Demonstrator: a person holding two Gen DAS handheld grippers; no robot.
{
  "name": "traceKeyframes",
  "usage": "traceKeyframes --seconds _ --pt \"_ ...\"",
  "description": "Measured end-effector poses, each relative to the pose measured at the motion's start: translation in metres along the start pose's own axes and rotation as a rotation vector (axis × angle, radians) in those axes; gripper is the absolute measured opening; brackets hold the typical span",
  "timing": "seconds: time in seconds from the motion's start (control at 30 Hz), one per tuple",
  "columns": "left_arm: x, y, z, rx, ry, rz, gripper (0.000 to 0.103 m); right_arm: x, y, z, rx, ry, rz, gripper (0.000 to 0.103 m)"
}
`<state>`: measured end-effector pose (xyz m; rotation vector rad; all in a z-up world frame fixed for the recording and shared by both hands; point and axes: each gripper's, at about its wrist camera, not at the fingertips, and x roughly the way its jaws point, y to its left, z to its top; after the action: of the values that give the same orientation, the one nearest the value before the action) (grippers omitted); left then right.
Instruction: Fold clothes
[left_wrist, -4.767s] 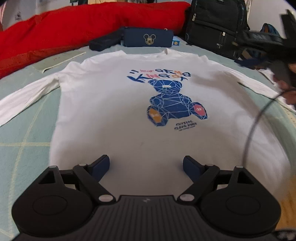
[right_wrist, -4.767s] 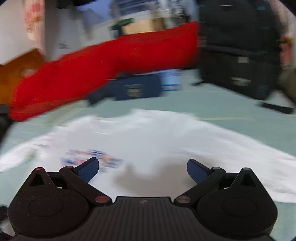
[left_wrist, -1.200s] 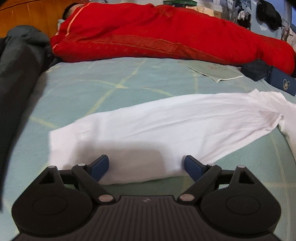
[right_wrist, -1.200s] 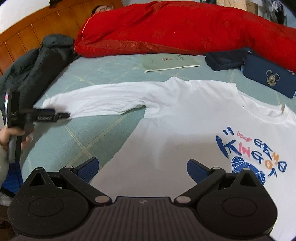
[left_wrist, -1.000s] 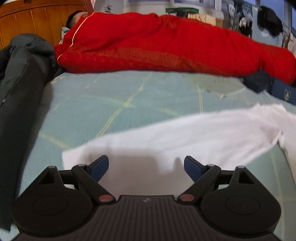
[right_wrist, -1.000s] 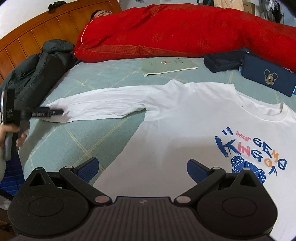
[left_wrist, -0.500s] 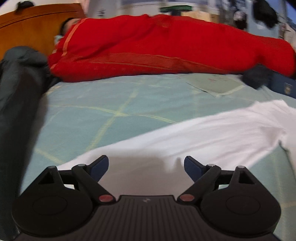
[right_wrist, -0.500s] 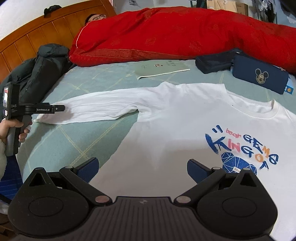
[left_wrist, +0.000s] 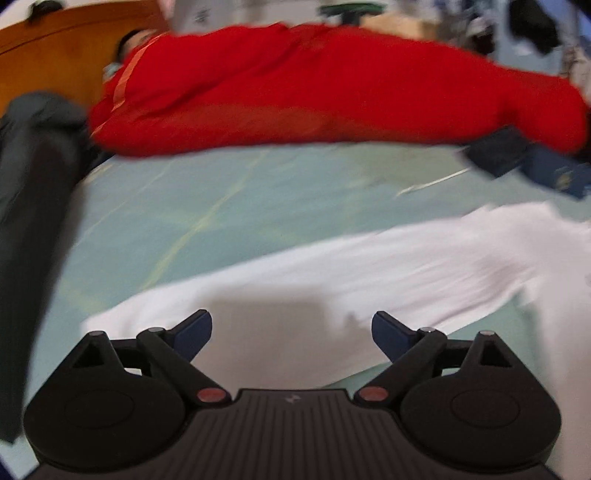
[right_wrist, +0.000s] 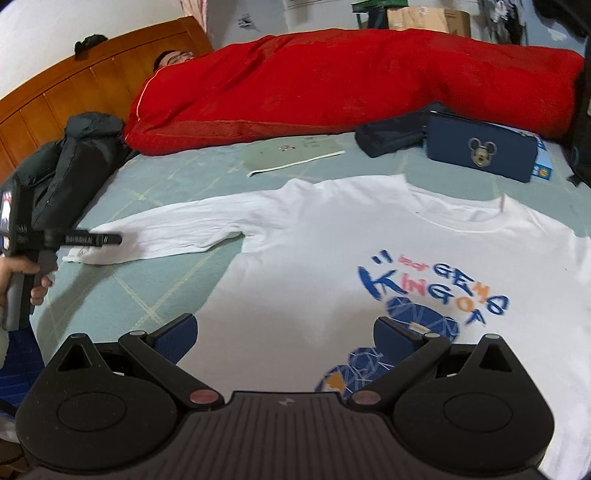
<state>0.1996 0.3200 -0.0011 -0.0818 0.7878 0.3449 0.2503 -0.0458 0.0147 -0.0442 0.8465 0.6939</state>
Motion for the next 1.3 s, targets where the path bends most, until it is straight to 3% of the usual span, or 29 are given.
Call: traceKeyframes --seconds 0.13,0.4,0.47,0.63,0.73,1.0,1.1,1.17,1.3 --pt "0.013 -0.057 0.027 0.027 -0.042 -0.082 0.093 -0.010 -0.009 -0.006 -0.005 0.001 -0.010 0.103" --pt "0.071 -0.121 0.014 0.109 0.025 -0.133 0.093 -0.026 -0.037 -0.018 0.032 0.012 -0.059 0.103" --pt "0.071 -0.120 -0.003 0.130 0.028 -0.103 0.093 -0.025 -0.044 -0.021 0.046 0.018 -0.062 0.103" --pt "0.046 -0.104 -0.010 0.128 0.039 -0.116 0.094 -0.019 -0.058 -0.027 0.078 0.034 -0.065 0.103" --pt "0.035 -0.100 -0.005 0.150 -0.014 -0.089 0.094 -0.020 -0.059 -0.028 0.084 0.027 -0.054 0.103" --pt "0.056 -0.072 -0.020 0.011 0.047 -0.086 0.094 -0.029 -0.057 -0.029 0.087 0.015 -0.067 0.103" --pt "0.041 -0.069 -0.020 0.055 0.061 -0.096 0.094 -0.029 -0.058 -0.028 0.090 0.015 -0.072 0.103" --pt "0.031 -0.064 -0.021 0.096 0.007 -0.070 0.094 -0.027 -0.058 -0.028 0.093 0.016 -0.072 0.103" --pt "0.034 -0.036 -0.016 0.022 0.009 -0.028 0.094 -0.023 -0.054 -0.028 0.087 0.025 -0.068 0.103"
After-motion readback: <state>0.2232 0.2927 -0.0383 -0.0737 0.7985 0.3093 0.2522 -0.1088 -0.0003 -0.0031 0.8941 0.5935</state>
